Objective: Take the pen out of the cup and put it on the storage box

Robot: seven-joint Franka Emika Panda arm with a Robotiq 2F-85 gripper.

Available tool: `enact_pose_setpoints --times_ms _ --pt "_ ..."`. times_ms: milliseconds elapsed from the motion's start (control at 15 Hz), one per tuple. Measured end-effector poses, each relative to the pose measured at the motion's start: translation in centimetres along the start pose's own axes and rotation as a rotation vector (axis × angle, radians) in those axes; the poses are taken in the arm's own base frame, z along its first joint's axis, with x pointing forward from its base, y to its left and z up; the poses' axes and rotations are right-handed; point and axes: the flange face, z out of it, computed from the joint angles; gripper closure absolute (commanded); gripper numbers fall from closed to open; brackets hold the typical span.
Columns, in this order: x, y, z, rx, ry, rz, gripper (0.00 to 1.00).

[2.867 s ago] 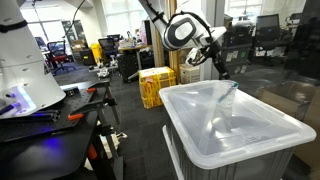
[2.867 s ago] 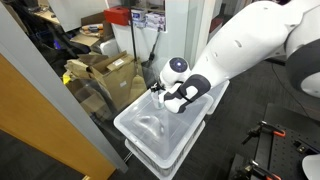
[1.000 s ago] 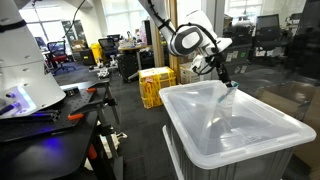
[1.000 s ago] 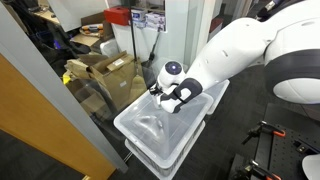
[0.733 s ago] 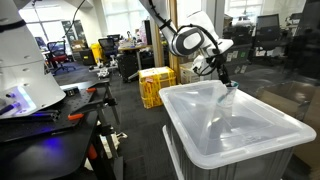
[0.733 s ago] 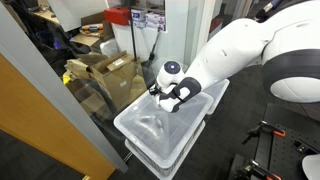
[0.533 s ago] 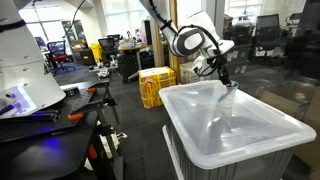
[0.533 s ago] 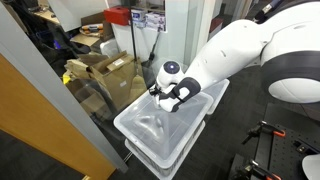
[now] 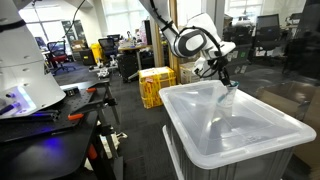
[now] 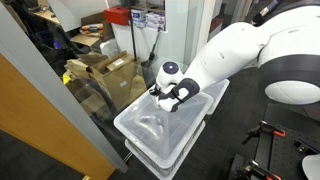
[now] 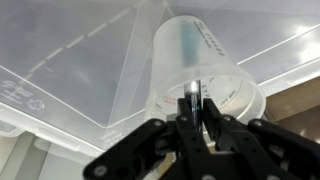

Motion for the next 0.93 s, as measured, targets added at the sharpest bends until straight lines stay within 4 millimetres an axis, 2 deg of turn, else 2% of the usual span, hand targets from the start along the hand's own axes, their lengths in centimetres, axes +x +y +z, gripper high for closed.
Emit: enact_pose_setpoints --times_ms 67,533,933 --pt "0.0 -0.1 0.0 0.001 0.001 -0.001 0.95" --pt "-0.1 -0.9 -0.4 0.005 0.011 -0.021 0.95" --pt "-0.1 -2.3 -2.2 -0.023 0.087 -0.096 0.95"
